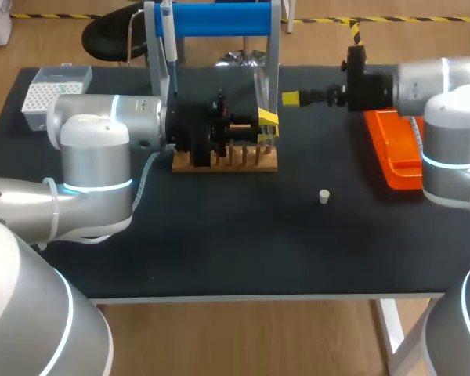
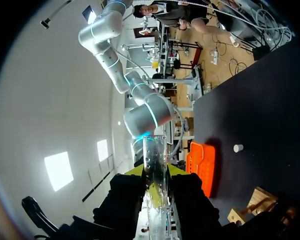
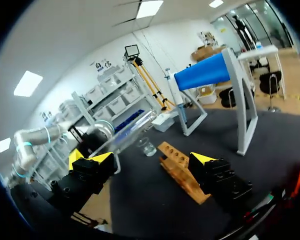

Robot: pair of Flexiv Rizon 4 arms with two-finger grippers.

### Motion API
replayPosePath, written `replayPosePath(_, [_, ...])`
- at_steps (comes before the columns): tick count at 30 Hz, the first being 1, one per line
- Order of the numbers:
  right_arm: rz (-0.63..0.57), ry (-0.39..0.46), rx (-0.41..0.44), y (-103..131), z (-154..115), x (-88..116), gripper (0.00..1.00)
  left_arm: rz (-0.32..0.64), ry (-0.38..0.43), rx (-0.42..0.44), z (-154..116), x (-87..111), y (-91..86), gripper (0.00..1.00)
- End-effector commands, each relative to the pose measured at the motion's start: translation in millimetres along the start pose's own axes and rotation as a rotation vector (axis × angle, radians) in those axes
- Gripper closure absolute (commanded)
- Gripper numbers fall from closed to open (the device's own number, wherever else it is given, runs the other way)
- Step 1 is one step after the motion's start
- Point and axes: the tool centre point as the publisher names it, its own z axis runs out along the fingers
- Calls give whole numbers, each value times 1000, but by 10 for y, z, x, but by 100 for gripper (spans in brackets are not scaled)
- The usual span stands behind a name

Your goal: Invert the test tube, pick up the pipette, mount the tip to pipette, aspirate from beaker and dispense into the tube, eject the tip, return the pipette, and cap with the stopper.

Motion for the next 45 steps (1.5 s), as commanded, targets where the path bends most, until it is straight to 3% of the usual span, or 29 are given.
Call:
replayPosePath(1, [-448, -171, -71, -147, -140, -21, 0, 3, -2, 2, -1, 7, 6, 100])
replayPosePath(8, [-664, -221, -21, -331, -88, -22, 0, 3, -2, 2, -1, 7, 6, 100])
replayPosePath(21, [-822, -301, 35, -515, 279, -105, 0, 3, -2, 2, -1, 7, 6, 100])
replayPosePath(28, [-770, -288, 87, -581, 419, -186, 0, 3, -2, 2, -1, 7, 6, 100])
replayPosePath(38, [-610, -285, 97, -522, 366, -330, 0, 3, -2, 2, -1, 7, 6, 100])
replayPosePath(45, [-603, -296, 111, -582, 401, -355, 0, 3, -2, 2, -1, 7, 6, 100])
